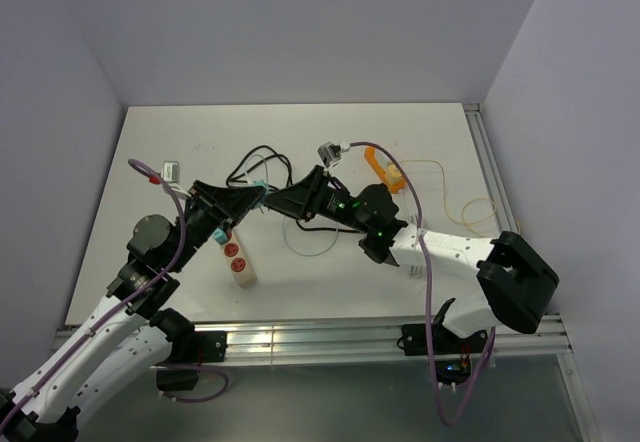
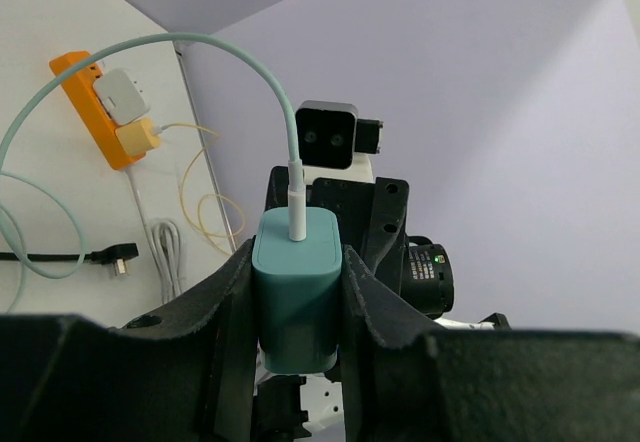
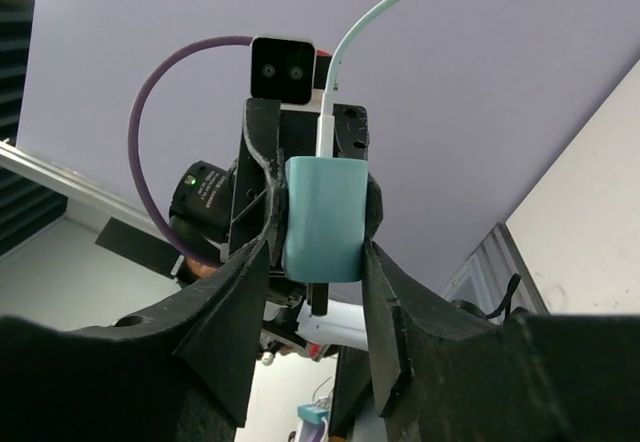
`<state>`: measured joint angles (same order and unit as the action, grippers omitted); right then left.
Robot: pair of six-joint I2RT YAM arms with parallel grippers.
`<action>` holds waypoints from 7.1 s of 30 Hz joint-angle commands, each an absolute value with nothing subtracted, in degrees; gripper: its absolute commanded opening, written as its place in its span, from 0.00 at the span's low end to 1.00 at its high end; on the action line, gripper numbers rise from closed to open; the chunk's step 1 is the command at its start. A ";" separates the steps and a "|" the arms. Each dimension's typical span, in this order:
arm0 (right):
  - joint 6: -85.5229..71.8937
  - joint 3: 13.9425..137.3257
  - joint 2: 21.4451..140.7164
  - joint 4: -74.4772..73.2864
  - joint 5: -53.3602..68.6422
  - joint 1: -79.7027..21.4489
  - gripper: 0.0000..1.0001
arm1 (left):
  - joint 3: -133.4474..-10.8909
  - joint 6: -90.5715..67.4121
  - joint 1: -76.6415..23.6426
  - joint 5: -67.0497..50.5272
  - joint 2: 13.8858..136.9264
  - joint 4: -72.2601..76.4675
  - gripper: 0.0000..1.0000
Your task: Insert the plug
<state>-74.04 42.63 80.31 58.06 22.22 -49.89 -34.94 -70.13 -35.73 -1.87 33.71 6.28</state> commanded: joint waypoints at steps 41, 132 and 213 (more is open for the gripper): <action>-36.30 46.49 62.49 23.38 66.35 -36.47 0.00 | -58.89 -38.23 -35.95 -38.31 46.23 -27.52 0.81; -24.70 51.41 76.08 -0.45 6.16 -53.07 0.86 | -63.73 -45.53 22.24 -11.87 64.53 -41.22 0.00; -23.91 56.26 112.24 13.17 -13.27 -69.43 0.00 | -56.52 -58.36 -22.32 9.84 65.74 -58.45 0.00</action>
